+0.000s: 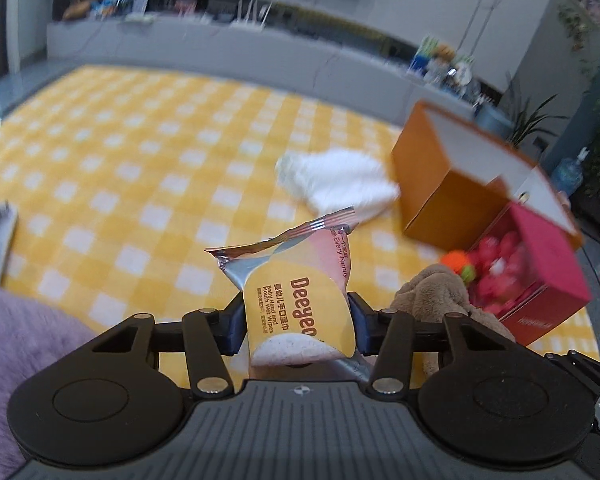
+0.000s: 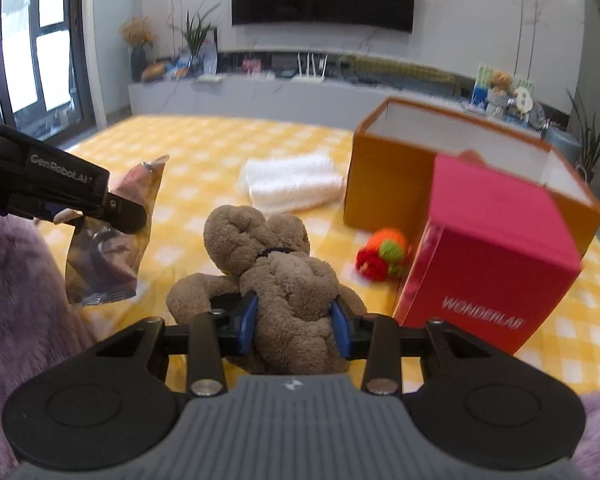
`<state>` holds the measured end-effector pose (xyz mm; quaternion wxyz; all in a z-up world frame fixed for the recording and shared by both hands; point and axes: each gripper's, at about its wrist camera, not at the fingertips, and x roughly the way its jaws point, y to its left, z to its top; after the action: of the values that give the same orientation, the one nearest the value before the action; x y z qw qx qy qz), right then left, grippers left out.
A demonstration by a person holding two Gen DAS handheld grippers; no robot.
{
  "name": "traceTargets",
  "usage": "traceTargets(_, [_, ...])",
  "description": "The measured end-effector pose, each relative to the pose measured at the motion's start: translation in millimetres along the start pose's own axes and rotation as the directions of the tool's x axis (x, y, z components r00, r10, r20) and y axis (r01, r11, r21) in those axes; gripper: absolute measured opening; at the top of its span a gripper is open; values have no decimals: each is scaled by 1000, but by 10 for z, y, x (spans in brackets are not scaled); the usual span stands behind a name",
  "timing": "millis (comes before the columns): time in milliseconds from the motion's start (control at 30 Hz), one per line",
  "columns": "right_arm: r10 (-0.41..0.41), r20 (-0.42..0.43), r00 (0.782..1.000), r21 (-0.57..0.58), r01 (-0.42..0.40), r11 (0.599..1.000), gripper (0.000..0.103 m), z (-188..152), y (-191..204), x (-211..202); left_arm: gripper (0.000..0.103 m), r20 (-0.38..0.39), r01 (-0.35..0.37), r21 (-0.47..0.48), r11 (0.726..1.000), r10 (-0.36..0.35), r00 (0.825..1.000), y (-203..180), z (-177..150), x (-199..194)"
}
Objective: Organize soft objects
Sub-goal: 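Carry the teddy bear and wipes packet with both grippers into the orange box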
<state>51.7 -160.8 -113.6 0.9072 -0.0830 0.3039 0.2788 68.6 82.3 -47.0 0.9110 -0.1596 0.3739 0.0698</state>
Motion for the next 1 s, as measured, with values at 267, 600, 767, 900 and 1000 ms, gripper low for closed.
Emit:
traceTargets(267, [-25, 160, 987, -20, 28, 999, 38, 415, -161, -484, 58, 95, 93, 102, 990, -103, 990, -483, 316, -289])
traceTargets(600, [-114, 172, 978, -3, 116, 993, 38, 1060, -907, -589, 58, 114, 242, 222, 945, -271, 956, -1236, 828, -128])
traceTargets(767, [-175, 136, 975, 22, 173, 985, 38, 1338, -1358, -478, 57, 89, 333, 272, 903, -368, 925, -1655, 1079, 132])
traceTargets(900, [-223, 93, 970, 33, 220, 975, 38, 1461, -1666, -330, 57, 47, 383, 304, 873, -415, 909, -1964, 1220, 407])
traceTargets(1000, [-253, 51, 966, 16, 253, 967, 38, 1516, -1852, -157, 57, 13, 398, 333, 855, -426, 905, -2140, 1257, 640])
